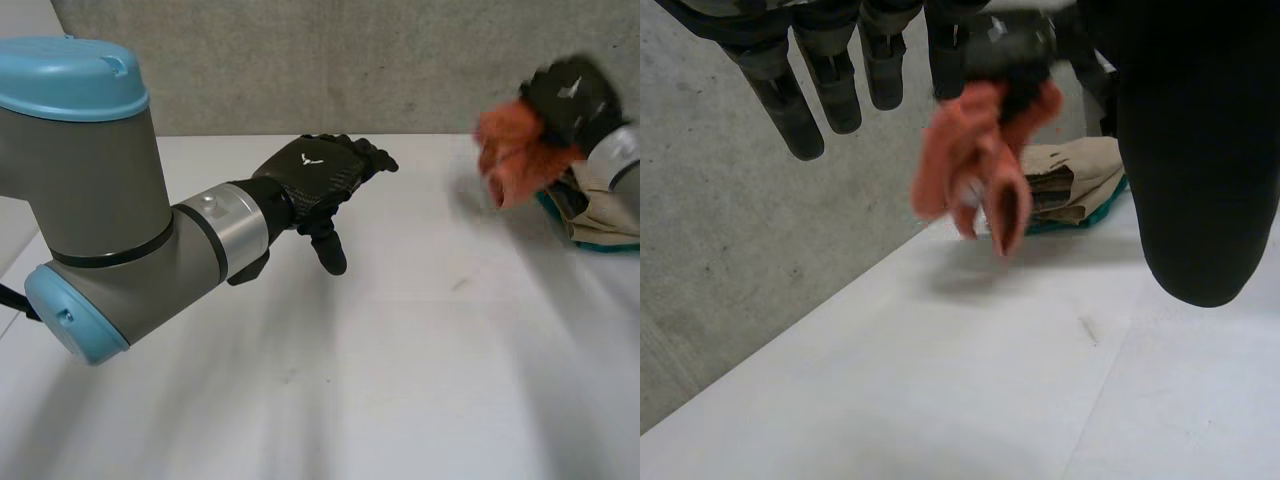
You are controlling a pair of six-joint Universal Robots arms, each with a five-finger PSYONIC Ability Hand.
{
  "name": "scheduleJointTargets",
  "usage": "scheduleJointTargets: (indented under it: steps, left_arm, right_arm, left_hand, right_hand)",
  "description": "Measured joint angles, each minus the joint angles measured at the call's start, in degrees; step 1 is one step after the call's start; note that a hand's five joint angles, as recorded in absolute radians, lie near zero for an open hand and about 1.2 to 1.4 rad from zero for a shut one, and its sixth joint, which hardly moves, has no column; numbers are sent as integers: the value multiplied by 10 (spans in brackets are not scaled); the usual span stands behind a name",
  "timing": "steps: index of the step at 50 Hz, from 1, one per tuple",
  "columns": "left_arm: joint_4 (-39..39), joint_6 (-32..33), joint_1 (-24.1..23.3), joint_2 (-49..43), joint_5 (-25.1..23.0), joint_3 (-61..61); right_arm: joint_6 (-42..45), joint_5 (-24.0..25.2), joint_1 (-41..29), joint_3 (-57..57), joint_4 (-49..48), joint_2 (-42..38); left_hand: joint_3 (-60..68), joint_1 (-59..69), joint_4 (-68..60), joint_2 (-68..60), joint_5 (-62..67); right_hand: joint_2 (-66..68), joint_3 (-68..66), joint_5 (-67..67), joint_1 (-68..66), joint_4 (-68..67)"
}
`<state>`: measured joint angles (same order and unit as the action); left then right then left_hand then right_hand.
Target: Fold the laundry.
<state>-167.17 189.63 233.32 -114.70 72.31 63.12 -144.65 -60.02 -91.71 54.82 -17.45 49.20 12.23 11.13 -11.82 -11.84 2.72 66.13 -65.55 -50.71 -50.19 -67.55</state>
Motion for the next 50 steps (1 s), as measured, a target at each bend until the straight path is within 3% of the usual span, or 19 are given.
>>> scheduleJointTargets:
  steps: [7, 13, 16, 24, 32, 33, 34, 37, 48, 50]
  left_arm:
    - [0, 0, 0, 2, 1, 1]
    - [0, -5, -1, 3, 4, 2]
    - [0, -8, -1, 4, 5, 3]
    - [-5, -37, -4, 9, 7, 8]
    - [-16, -41, -7, 24, 6, 10]
    - [-18, -41, -7, 25, 6, 10]
    - [-19, -41, -7, 27, 6, 10]
    - [-21, -40, -8, 30, 6, 10]
    - [-21, -40, -7, 35, 6, 14]
    - [-21, -39, -6, 38, 6, 18]
  right_arm:
    - [-110, 13, 47, -212, -10, -79]
    - [-139, 55, 94, -296, -13, -146]
    - [-140, 66, 105, -301, -12, -157]
    - [-134, 185, 209, -244, 0, -227]
    - [-129, 237, 267, -179, 5, -230]
    - [-129, 239, 270, -172, 6, -228]
    - [-129, 239, 273, -167, 8, -226]
    - [-127, 238, 276, -152, 17, -213]
    - [-91, 214, 286, -117, 98, -111]
    - [-75, 177, 291, -122, 137, -72]
  left_hand:
    - [0, 0, 0, 0, 0]
    - [0, 0, 0, 0, 0]
    - [0, 0, 0, 0, 0]
    - [0, 0, 0, 0, 0]
    - [0, 0, 0, 0, 0]
    - [0, 0, 0, 0, 0]
    - [0, 0, 0, 0, 0]
    - [0, 0, 0, 0, 0]
    - [0, 0, 0, 0, 0]
    - [0, 0, 0, 0, 0]
  right_hand:
    - [0, 0, 0, 0, -1]
    - [0, -3, -8, 0, -2]
    - [0, -4, -8, 0, -3]
    - [0, -4, -8, 0, -4]
    - [0, -4, -16, 0, -4]
    - [-240, 231, 199, 191, 235]
    - [-344, 334, 297, 277, 337]
    - [-518, 509, 440, 381, 522]
    - [-535, 532, 472, 385, 541]
    - [-535, 532, 473, 385, 541]
